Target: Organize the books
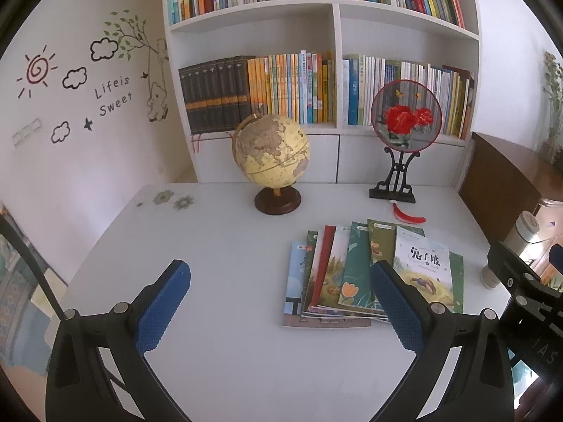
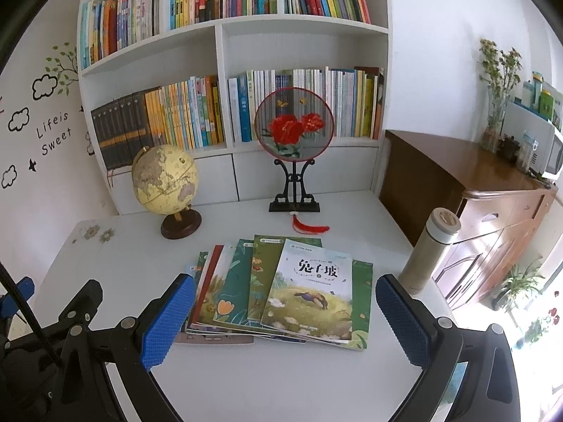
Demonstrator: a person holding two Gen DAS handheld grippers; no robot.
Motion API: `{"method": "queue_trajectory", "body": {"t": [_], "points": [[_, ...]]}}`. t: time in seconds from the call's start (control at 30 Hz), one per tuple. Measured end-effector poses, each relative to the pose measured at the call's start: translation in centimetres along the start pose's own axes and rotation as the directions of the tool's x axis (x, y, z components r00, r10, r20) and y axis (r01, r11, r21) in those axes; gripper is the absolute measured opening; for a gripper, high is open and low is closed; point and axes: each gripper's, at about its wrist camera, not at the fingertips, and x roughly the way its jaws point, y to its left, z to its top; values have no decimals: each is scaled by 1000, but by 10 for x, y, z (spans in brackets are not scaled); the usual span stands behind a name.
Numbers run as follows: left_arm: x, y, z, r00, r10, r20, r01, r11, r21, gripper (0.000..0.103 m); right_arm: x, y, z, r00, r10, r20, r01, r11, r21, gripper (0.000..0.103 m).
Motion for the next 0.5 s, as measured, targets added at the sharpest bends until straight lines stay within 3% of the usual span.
{"method": "queue_trajectory", "body": {"t": [0.5], "points": [[0, -8, 9, 1000, 10, 5, -10, 1000, -4, 102, 1, -5, 5, 1000, 2, 11, -2, 1000, 12, 102]]}}
